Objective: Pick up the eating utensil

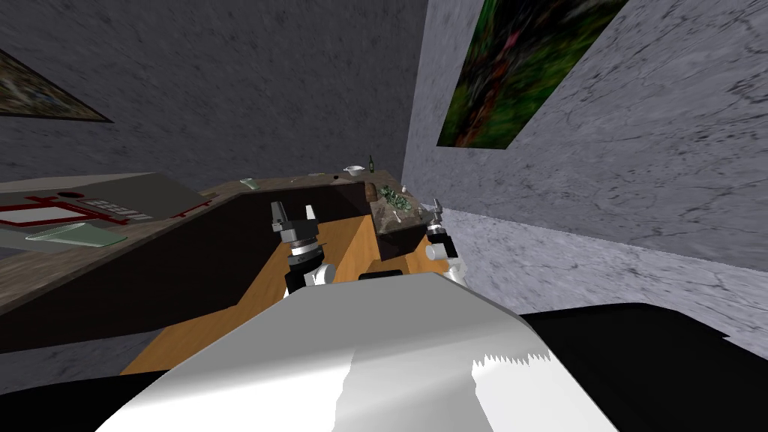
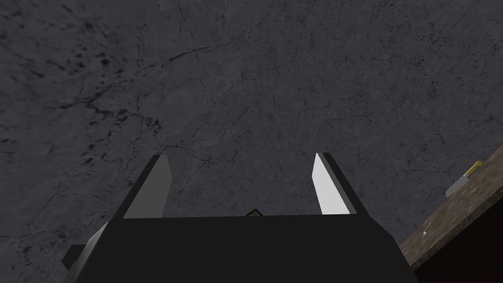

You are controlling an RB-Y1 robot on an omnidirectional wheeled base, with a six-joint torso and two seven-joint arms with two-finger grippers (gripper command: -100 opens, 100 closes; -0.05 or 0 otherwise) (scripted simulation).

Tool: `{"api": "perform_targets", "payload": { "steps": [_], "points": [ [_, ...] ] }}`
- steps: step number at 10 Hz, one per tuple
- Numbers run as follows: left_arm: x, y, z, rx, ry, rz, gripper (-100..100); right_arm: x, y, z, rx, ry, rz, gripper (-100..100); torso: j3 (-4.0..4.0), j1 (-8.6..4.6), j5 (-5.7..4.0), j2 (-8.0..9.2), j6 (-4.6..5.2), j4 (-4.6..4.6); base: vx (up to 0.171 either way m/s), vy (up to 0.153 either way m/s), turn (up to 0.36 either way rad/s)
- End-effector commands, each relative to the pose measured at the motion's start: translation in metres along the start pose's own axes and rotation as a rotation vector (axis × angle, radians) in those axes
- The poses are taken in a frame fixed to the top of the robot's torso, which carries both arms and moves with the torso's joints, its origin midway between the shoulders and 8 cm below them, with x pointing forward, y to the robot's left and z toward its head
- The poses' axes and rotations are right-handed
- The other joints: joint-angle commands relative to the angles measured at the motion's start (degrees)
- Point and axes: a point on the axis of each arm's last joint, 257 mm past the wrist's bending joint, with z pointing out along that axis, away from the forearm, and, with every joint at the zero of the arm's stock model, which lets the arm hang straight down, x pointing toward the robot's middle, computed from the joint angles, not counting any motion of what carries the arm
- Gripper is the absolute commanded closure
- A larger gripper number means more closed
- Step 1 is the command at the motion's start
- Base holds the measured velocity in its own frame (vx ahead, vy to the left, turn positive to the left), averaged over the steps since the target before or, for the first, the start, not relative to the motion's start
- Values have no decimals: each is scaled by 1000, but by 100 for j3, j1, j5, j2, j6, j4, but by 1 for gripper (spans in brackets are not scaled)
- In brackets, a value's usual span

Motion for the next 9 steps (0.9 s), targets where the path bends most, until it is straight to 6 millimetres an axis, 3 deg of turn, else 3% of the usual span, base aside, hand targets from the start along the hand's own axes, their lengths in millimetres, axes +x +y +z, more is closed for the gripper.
{"api": "perform_targets", "payload": {
  "steps": [1,6,9],
  "points": [
    [0,0,0,0,0,0,0,-10,-8,2,22,-14,38,-100,0,0,0,0,0,0,-20,60,13],
    [0,0,0,0,0,0,0,-46,-51,20,134,-98,202,-100,-1,-4,0,-2,2,0,-26,67,18],
    [0,0,0,0,0,0,0,-58,-66,26,170,-133,269,-100,-4,-1,0,-8,1,-1,-6,65,16]
  ]
}}
